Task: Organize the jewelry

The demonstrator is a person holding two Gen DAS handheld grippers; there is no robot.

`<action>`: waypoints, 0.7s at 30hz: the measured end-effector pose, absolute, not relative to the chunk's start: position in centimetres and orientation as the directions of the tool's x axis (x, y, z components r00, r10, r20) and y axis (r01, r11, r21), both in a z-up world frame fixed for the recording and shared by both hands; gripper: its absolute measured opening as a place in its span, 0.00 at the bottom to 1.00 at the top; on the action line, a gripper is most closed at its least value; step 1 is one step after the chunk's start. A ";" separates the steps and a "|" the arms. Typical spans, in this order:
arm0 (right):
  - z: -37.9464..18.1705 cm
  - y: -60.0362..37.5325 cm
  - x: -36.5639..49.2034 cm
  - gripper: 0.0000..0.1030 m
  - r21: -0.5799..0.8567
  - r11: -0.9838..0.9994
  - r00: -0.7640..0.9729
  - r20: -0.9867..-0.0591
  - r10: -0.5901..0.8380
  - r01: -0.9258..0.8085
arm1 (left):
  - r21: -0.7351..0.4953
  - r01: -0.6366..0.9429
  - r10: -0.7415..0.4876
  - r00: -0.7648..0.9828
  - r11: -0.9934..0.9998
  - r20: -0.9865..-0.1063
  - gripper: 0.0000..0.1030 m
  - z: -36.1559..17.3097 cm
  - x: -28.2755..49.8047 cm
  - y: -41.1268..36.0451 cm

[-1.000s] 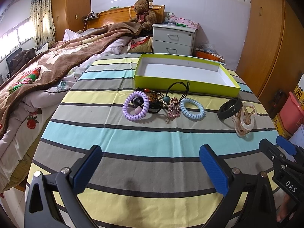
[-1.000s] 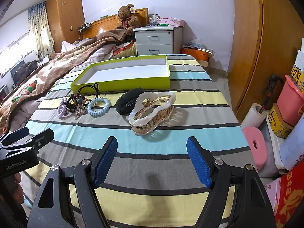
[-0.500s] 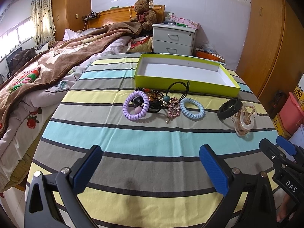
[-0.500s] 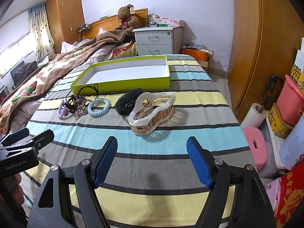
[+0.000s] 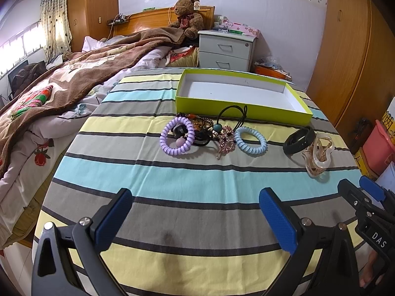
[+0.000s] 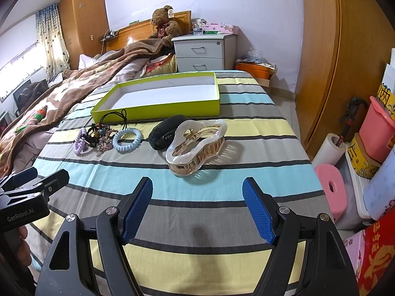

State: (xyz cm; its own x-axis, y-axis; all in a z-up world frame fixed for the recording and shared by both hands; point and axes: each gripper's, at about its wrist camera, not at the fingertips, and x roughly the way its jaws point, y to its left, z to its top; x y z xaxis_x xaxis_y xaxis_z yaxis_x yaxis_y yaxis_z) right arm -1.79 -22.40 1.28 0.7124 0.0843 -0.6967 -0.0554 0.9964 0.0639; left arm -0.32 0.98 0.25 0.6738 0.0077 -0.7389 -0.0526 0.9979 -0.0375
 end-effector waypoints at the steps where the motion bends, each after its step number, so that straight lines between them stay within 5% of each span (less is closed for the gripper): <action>1: 1.3 -22.4 -1.7 0.73 0.065 0.996 0.712 -0.697 0.084 -0.054 | -0.037 -0.050 0.007 0.674 0.998 -0.739 1.00 0.3 -0.3 1.0; 21: 0.9 -24.4 4.2 0.73 0.158 0.987 0.672 -0.735 0.095 0.033 | -0.126 0.004 -0.100 0.633 0.992 -0.768 1.00 -0.6 1.7 4.1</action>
